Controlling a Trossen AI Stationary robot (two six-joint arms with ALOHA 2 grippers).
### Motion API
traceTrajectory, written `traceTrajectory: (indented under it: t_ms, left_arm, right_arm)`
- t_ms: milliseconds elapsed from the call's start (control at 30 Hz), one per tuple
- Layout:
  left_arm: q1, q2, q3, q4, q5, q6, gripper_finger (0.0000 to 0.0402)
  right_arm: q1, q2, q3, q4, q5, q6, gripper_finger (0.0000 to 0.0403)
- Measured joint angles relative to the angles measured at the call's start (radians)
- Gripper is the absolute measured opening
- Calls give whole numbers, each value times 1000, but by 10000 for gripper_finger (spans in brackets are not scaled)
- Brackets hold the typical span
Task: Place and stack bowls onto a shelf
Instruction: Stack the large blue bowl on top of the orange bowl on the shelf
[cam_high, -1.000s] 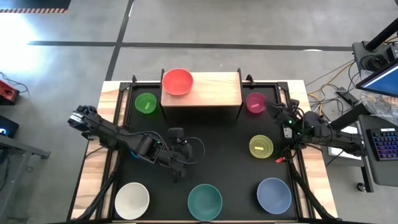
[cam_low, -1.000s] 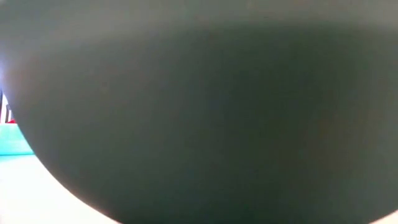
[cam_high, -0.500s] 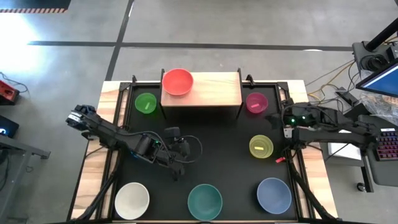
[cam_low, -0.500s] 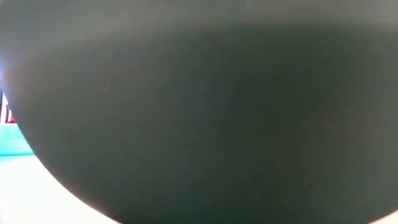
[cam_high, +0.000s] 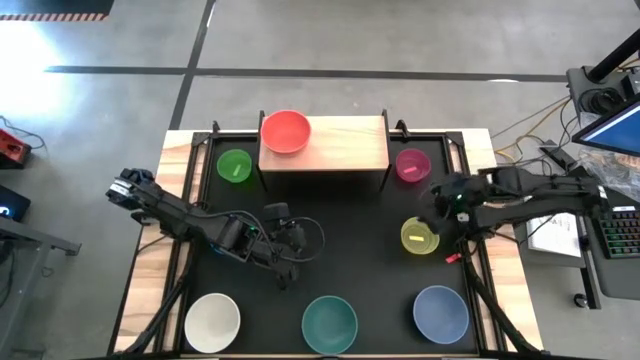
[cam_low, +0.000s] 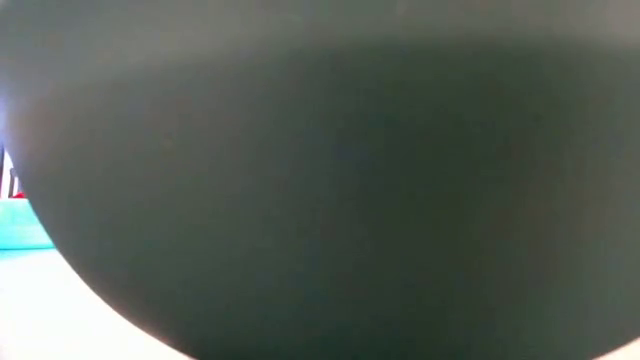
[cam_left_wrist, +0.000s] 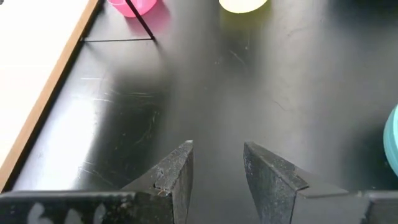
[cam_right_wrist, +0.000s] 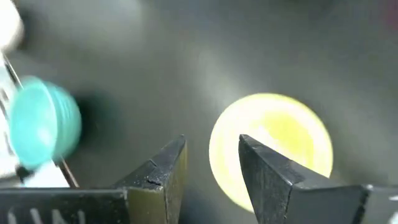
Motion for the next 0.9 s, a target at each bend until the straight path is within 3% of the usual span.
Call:
traceTrajectory:
  t_ms: [500,667,900]
  left_arm:
    - [4,0,-1,21,-20,7,123]
    - [4,0,-2,28,-21,8,123]
    - [3,8,-2,55,-20,10,123]
  right_arm:
    - [497,176,-1,64,-9,329,105]
    - [599,255,0,91,-7,458,106]
    - [688,352,10,91,-66,480,140]
